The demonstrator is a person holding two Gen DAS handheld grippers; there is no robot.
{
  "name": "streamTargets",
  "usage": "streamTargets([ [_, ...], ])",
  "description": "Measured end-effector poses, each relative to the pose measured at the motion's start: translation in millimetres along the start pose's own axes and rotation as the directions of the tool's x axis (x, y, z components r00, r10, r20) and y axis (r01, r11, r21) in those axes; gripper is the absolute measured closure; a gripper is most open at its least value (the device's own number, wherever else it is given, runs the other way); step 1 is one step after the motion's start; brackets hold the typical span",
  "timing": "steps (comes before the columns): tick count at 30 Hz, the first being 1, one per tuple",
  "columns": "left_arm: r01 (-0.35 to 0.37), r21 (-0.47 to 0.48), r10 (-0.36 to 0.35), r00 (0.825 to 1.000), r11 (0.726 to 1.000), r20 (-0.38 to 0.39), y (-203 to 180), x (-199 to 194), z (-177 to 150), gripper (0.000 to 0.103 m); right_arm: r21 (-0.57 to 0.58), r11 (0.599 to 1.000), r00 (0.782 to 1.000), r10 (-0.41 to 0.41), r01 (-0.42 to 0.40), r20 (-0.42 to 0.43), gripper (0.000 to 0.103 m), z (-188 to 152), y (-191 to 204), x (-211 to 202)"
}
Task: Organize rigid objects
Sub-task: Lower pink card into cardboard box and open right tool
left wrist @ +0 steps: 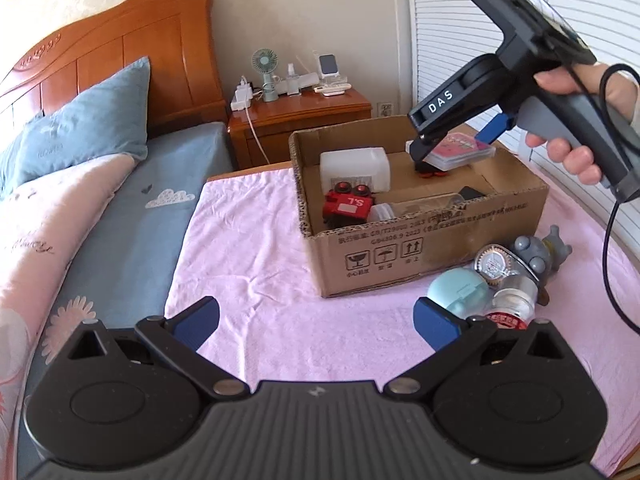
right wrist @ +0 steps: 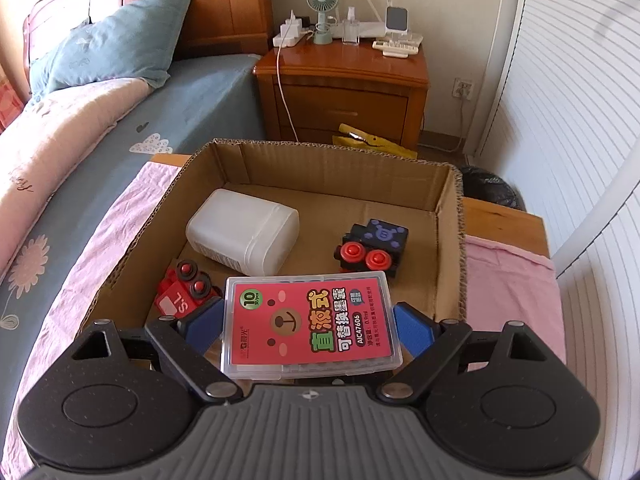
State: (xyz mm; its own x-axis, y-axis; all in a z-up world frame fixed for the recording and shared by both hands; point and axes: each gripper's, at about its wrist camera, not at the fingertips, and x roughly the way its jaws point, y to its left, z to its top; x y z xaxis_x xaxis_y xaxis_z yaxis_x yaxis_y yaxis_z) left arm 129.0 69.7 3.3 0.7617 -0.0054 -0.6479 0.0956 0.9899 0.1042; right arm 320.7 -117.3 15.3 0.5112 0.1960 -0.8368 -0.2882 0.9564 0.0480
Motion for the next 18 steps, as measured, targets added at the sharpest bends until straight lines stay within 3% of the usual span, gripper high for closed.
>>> streamTargets([
  [10, 0.004, -0.046, -0.004, 1.000, 0.999, -0.011, 15, 5, -6, 0.001, 0.036, 0.999, 1.000, -0.017, 0.018, -0.024, 0.010, 8, 4, 25],
  [13, 0.005, -0.057, -0.006, 1.000, 0.998, -0.018, 18, 7, -7, 0.001, 0.061, 0.998, 1.000, -0.017, 0.018, -0.015, 0.000, 8, 1, 26],
  [18, 0.017, -0.084, -0.020, 0.999, 0.996, -0.031, 21, 7, -7, 0.001, 0.031, 0.999, 0.999, -0.043, 0.043, 0.006, 0.000, 5, 7, 13],
])
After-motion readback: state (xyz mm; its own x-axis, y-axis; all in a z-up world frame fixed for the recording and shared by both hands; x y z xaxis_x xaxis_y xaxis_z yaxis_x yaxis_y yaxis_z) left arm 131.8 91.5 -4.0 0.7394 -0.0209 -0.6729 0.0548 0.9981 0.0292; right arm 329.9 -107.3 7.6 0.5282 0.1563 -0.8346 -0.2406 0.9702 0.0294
